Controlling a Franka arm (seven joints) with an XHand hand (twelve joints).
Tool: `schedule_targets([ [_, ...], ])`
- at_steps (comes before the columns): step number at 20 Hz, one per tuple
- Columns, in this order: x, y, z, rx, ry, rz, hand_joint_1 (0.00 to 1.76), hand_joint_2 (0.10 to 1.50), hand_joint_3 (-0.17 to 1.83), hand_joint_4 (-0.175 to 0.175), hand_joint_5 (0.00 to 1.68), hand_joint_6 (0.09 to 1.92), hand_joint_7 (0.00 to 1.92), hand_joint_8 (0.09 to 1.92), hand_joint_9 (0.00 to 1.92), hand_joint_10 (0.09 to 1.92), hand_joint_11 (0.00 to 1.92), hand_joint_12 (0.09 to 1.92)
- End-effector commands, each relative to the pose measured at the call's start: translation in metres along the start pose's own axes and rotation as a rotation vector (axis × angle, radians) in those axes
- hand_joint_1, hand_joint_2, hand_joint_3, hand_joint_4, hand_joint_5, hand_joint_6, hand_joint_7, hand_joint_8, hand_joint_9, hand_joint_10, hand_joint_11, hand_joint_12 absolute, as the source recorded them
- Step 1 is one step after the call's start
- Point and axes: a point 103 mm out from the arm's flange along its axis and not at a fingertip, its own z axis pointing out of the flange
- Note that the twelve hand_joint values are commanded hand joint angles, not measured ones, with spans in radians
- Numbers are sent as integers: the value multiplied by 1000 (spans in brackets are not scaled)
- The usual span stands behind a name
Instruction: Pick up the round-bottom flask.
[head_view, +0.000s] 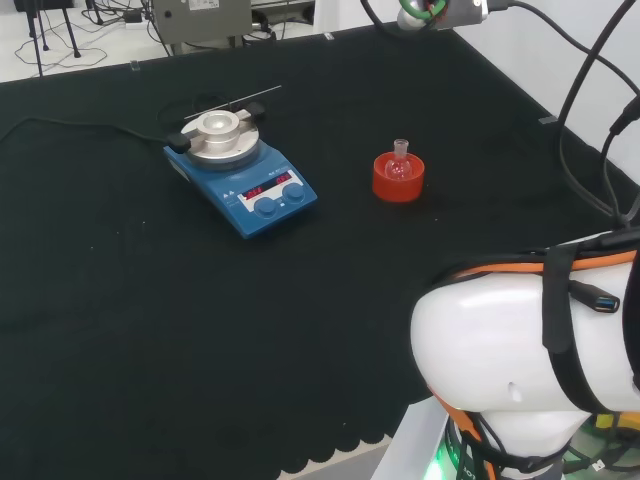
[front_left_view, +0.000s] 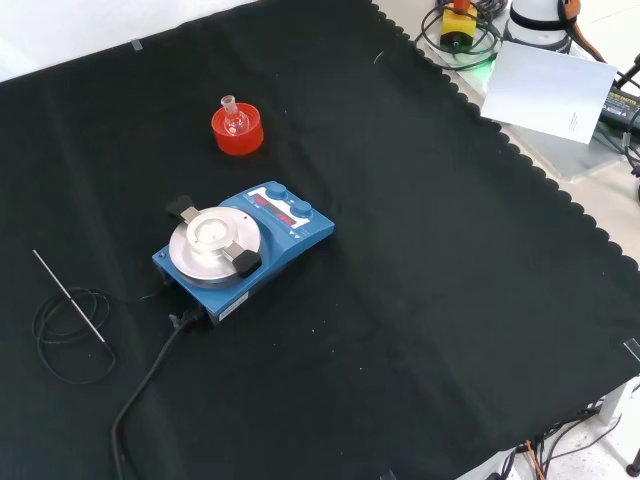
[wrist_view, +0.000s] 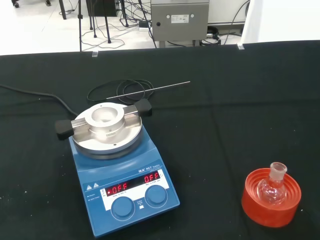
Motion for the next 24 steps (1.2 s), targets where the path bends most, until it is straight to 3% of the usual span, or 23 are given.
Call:
schedule_targets([
  [1,0,1,1,-10,-8,1,113,1147,558,-11,180,288,73,543,172,646,0,1042],
  [4,-2,3,3,-9,-7,4,85,1265,343,-7,252,111,93,485,175,622,0,1023],
  [11,-7,10,10,0,-1,17,80,1292,292,-7,273,87,99,469,177,616,0,1020],
  [24,-60,47,70,24,94,138,227,1258,231,-18,316,87,146,474,219,624,0,1063],
])
